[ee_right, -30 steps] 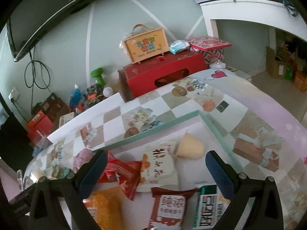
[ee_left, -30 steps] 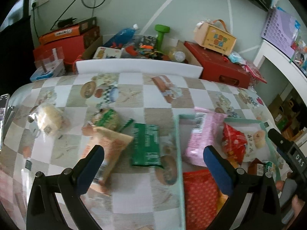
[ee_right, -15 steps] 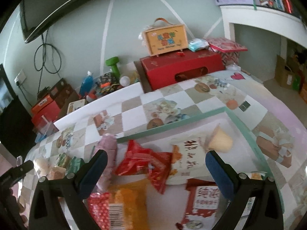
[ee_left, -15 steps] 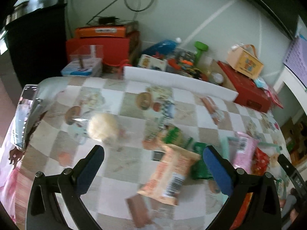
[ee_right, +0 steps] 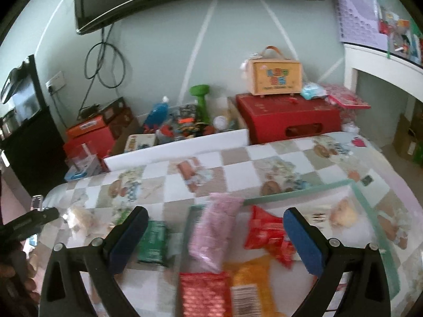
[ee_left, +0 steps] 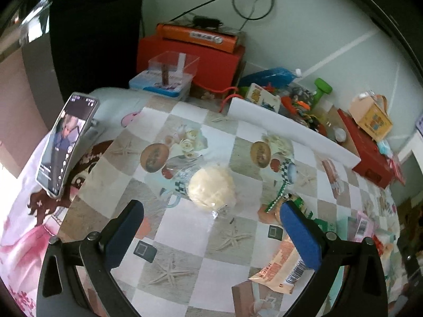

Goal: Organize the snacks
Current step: 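Move both open grippers back toward the remaining snacks beside the tray, then grasp the bagged bread roll with left gripper while right grasps the green box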

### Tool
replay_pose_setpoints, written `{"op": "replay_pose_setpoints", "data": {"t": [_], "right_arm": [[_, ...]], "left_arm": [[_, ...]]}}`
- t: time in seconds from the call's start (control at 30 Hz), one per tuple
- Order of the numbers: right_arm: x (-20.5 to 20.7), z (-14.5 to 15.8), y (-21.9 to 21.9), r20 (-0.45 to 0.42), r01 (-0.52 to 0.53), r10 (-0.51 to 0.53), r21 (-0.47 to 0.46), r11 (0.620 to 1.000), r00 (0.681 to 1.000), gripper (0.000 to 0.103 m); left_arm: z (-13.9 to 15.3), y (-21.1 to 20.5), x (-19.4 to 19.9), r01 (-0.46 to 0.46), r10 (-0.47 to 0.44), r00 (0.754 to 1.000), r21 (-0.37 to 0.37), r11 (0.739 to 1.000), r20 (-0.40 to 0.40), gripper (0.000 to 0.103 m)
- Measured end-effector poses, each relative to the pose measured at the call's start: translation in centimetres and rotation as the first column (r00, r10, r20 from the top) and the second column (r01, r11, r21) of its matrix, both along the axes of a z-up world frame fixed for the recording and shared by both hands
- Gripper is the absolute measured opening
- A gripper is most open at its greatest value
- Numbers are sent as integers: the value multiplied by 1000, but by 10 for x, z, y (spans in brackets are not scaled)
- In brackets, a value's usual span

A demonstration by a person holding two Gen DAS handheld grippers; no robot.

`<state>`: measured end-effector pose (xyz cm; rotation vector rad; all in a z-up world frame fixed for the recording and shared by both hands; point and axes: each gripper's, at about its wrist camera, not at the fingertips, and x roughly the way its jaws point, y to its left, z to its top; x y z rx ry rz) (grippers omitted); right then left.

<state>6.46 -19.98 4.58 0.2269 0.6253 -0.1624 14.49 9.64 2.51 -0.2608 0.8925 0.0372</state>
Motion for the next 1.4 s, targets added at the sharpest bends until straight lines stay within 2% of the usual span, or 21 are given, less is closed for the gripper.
{"op": "replay_pose_setpoints", "data": {"t": [0.23, 0.43, 0.5, 0.63, 0.7, 0.77, 0.87, 1.03, 1.1, 1.2, 1.4], "right_arm": [[25, -6, 38, -39, -66, 65, -28, 997, 997, 102], [49, -25, 60, -119, -112, 105, -59, 992, 987, 89], [55, -35, 65, -151, -127, 117, -61, 990, 982, 80], [63, -54, 69, -199, -144, 131, -54, 988, 971, 77], [66, -61, 71, -220, -153, 139, -50, 987, 966, 71], [69, -68, 72, -242, -158, 142, -49, 986, 960, 69], [70, -75, 74, -258, -157, 135, -65, 986, 957, 62], [70, -77, 82, -268, -172, 132, -132, 976, 954, 60], [71, -80, 85, -285, -190, 150, -120, 974, 947, 56], [71, -83, 87, -285, -196, 156, -118, 973, 946, 56], [70, -84, 90, -281, -209, 171, -112, 972, 944, 53]], "left_arm": [[-5, 13, 13, -32, 31, 999, -34, 999, -31, 102], [-13, 17, 32, -33, 30, 998, -49, 998, -56, 102], [-20, 19, 38, -38, 33, 996, -61, 997, -78, 102], [-35, 18, 50, -43, 34, 993, -73, 996, -115, 102], [-41, 16, 55, -40, 28, 991, -86, 996, -129, 102], [-44, 15, 59, -35, 22, 990, -94, 995, -137, 101], [-48, 13, 64, -33, 19, 989, -92, 995, -146, 89], [-58, 11, 70, -36, 18, 985, -104, 994, -170, 87], [-61, 10, 69, -29, 9, 984, -113, 993, -176, 73], [-62, 10, 67, -20, -4, 985, -138, 990, -174, 66], [-61, 8, 60, -7, -16, 984, -125, 992, -177, 64]]}}
